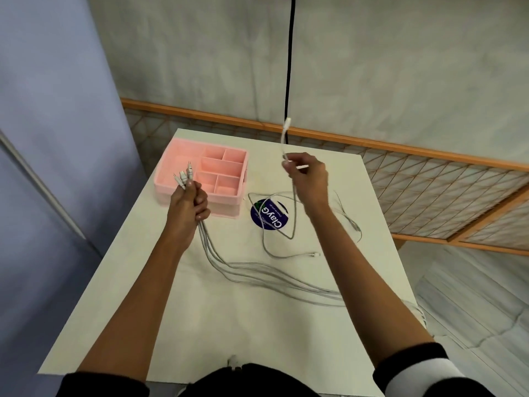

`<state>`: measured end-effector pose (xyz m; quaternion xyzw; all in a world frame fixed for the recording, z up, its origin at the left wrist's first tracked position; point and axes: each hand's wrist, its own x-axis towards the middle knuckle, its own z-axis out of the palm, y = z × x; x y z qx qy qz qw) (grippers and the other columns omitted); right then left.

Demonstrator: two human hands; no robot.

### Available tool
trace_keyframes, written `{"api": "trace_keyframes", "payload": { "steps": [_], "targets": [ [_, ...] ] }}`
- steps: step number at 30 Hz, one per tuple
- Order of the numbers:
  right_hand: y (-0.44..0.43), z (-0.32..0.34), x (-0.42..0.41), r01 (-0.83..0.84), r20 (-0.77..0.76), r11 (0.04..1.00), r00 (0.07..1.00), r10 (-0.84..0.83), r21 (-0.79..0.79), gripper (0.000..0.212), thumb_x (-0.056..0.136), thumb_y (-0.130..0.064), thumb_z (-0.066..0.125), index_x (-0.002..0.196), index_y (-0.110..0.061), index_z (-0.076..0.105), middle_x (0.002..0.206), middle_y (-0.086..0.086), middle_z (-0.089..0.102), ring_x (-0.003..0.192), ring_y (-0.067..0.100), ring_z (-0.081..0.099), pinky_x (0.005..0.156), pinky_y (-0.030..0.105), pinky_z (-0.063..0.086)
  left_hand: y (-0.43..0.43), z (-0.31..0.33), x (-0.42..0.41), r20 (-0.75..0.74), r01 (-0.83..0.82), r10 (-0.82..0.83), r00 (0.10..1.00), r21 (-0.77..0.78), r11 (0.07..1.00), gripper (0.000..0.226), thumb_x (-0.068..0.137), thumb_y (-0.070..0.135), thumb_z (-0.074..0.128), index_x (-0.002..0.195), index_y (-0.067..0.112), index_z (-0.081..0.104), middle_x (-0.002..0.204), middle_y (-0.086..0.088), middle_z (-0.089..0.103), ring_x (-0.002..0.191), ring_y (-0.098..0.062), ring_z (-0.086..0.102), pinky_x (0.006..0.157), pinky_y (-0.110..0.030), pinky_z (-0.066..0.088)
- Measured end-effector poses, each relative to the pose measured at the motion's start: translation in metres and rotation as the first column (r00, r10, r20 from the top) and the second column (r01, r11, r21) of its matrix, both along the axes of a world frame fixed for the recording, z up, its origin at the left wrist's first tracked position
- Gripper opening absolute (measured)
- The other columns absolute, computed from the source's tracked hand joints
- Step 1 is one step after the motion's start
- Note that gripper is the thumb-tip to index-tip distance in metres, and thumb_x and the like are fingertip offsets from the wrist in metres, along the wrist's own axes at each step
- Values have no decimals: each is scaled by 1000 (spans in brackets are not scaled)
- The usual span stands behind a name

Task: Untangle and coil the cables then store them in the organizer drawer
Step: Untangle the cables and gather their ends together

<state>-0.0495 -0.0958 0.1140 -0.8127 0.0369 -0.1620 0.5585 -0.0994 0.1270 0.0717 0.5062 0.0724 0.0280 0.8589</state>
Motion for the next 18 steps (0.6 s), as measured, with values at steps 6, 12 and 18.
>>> {"api": "trace_keyframes", "payload": {
  "steps": [6, 12, 18],
  "targets": [
    [66, -3, -29, -310, -18, 943, 951, 310, -120, 18, 82, -10, 71, 100, -6, 72, 90, 10, 69, 64, -1, 53, 60, 5, 39, -13, 11, 2, -25, -80, 84, 996, 136, 987, 27, 106, 24, 28, 85, 18, 46, 65, 5, 61, 55, -6, 52, 47, -17, 40],
    [89, -16, -52, -480, -148, 867, 875, 461, -136, 17, 80, -10, 74, 96, -5, 72, 73, -4, 61, 59, 3, 51, 56, 4, 38, -11, 13, 7, -4, -89, 89, 996, 37, 995, 29, 106, 26, 26, 91, 15, 47, 76, -1, 73, 73, -17, 69, 69, -32, 58],
    [91, -22, -53, -503, -226, 861, 850, 477, -75, 15, 88, -22, 66, 86, -7, 65, 65, -2, 59, 59, 9, 55, 61, 17, 45, -13, 16, 8, -18, -106, 104, 994, -147, 983, 32, 105, 19, 28, 80, 16, 46, 49, 8, 45, 49, -8, 50, 56, -24, 50]
  ]
}}
